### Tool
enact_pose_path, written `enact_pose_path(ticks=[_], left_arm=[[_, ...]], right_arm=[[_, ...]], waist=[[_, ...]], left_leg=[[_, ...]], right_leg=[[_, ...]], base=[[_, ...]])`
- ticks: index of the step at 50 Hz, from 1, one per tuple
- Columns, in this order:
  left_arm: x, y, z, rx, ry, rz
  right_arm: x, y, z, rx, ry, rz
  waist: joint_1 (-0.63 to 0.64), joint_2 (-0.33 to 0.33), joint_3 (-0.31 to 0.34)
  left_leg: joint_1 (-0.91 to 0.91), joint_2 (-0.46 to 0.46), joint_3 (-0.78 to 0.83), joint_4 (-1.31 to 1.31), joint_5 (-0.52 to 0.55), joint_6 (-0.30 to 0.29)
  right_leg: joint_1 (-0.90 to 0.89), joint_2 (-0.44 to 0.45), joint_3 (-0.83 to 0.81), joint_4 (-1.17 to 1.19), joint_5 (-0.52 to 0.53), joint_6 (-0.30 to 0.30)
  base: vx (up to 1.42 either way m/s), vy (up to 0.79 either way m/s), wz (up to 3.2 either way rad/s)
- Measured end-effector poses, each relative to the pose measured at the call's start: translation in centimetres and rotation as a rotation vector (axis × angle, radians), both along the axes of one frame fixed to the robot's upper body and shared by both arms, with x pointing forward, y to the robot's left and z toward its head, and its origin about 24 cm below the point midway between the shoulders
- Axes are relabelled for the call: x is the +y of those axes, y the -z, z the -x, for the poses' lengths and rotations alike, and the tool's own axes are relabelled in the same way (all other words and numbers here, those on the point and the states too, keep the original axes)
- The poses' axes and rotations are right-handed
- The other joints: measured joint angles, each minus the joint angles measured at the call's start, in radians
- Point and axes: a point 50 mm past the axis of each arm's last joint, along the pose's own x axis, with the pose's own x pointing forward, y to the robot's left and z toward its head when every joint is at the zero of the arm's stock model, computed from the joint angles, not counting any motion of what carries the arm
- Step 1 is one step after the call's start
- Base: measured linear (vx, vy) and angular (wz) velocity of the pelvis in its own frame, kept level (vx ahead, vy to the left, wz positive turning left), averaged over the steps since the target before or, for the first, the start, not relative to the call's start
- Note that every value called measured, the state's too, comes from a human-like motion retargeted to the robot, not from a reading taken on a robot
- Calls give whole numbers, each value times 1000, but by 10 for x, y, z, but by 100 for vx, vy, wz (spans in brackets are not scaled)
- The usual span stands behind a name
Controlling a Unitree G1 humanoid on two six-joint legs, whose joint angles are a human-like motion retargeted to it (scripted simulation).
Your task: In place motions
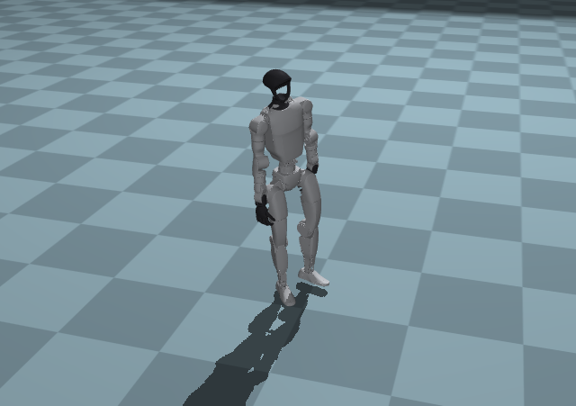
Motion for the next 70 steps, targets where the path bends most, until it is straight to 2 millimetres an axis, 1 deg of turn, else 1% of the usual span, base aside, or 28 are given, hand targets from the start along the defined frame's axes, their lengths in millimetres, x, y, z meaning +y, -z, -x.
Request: enact_pose_path(ticks=[2,3,5,6,8,10,11,14,19,21,25,30,33,38,42,45,48,50,53,57,60,62,65,67,70], left_arm=[[0,0,-2,-4,9,-3],[0,0,-2,-8,12,-5],[0,1,0,-17,15,-4],[0,1,2,-17,13,-2],[-1,0,8,-5,0,3],[-4,0,18,26,-20,6],[-4,-1,22,42,-28,7],[-2,-2,27,72,-41,8],[-1,-2,28,81,-51,22],[-3,-2,24,64,-69,28],[-7,-1,16,29,-98,39],[-7,-1,19,46,-95,43],[-4,-1,18,47,-89,37],[0,-1,16,38,-93,29],[3,0,12,18,-107,20],[7,1,3,-28,-115,-23],[13,2,-5,-70,-93,-65],[17,2,-8,-87,-74,-80],[19,2,-10,-97,-67,-87],[19,2,-7,-86,-94,-79],[20,1,-1,-63,-113,-78],[22,1,4,-43,-114,-85],[26,0,13,-13,-109,-110],[28,0,18,8,-105,-131],[25,0,16,16,-91,-154]], right_arm=[[-1,0,8,14,40,10],[-1,1,14,33,57,15],[-2,1,29,80,76,29],[-2,1,36,107,76,39],[-3,0,48,161,65,60],[0,0,60,206,54,72],[3,1,65,217,57,73],[11,2,72,224,78,57],[20,3,83,263,72,4],[20,3,80,261,48,-4],[19,5,61,209,-25,-1],[21,6,37,120,-94,-18],[22,6,22,71,-115,-29],[20,5,8,29,-171,-32],[14,4,6,24,-195,-7],[8,3,8,27,-168,12],[3,2,15,36,-118,28],[0,2,21,50,-85,36],[-2,2,32,75,-48,45],[-4,1,44,102,-38,61],[-4,1,49,117,-47,70],[-4,1,49,120,-56,71],[-3,2,45,117,-78,66],[-2,2,37,104,-97,62],[-4,1,20,63,-116,64]], waist=[[-16,5,3],[-13,7,7],[13,-1,20],[21,-1,22],[29,4,13],[11,14,-8],[-6,16,-17],[-35,11,-27],[-14,-16,-43],[-1,-25,-37],[5,-29,-25],[-7,-27,-36],[-3,-30,-29],[13,-33,-18],[27,-31,-17],[39,-28,-7],[39,-19,9],[36,-15,18],[16,-10,29],[-19,-4,43],[-41,-5,49],[-43,-8,56],[-20,-21,73],[32,-34,85],[65,-27,116]], left_leg=[[-17,0,10,20,14,0],[-5,1,37,18,25,4],[36,-1,102,2,21,36],[55,-1,103,-5,5,30],[79,0,94,-27,-9,21],[101,9,119,-53,-14,12],[111,4,134,-65,-19,20],[133,-12,144,-92,-28,30],[152,-38,134,-95,-59,50],[164,-47,140,-98,-70,57],[182,-63,146,-108,-93,70],[173,-77,142,-114,-113,85],[171,-83,144,-114,-123,92],[171,-92,138,-113,-137,97],[153,-87,118,-101,-139,92],[136,-77,89,-85,-139,88],[120,-61,35,-62,-134,79],[110,-51,-4,-48,-127,71],[87,-43,-81,-28,-111,57],[48,-52,-224,-4,-88,34],[13,-78,-336,19,-73,13],[-4,-91,-398,28,-62,-6],[-20,-103,-454,25,-32,-31],[-33,-111,-449,15,-4,-32],[-65,-113,-462,-7,24,-13]], right_leg=[[2,1,-19,-3,-3,2],[7,5,-19,-4,-4,2],[27,10,8,-3,-3,1],[34,15,23,-1,-4,-1],[42,26,51,1,-4,-3],[48,33,56,5,-9,-2],[50,31,47,5,-10,0],[59,24,32,3,-12,7],[66,9,51,3,-5,18],[66,3,65,8,0,20],[64,-5,88,15,8,29],[45,-16,98,23,18,42],[36,-24,110,32,20,49],[28,-30,127,49,22,55],[18,-35,116,89,-5,51],[14,-42,91,143,-36,42],[17,-33,116,190,-53,5],[14,-14,181,220,-56,-22],[4,21,327,256,-42,-29],[10,72,529,260,-20,6],[30,87,613,228,-20,51],[47,78,582,209,-47,64],[66,70,497,168,-91,29],[75,79,484,142,-82,16],[76,67,402,113,-72,19]], base=[[-2,14,38],[5,12,-17],[8,16,-71],[4,17,-87],[7,11,-72],[14,8,-20],[9,12,23],[1,12,20],[2,14,-20],[-10,16,-39],[-9,16,-30],[-8,14,-11],[-10,12,-17],[-8,11,-11],[-9,9,18],[-10,4,55],[-8,-1,102],[-5,-6,135],[-5,-11,176],[-5,-18,201],[-7,-16,197],[-8,-25,167],[-13,-21,102],[-24,-26,40],[-35,-17,125]])
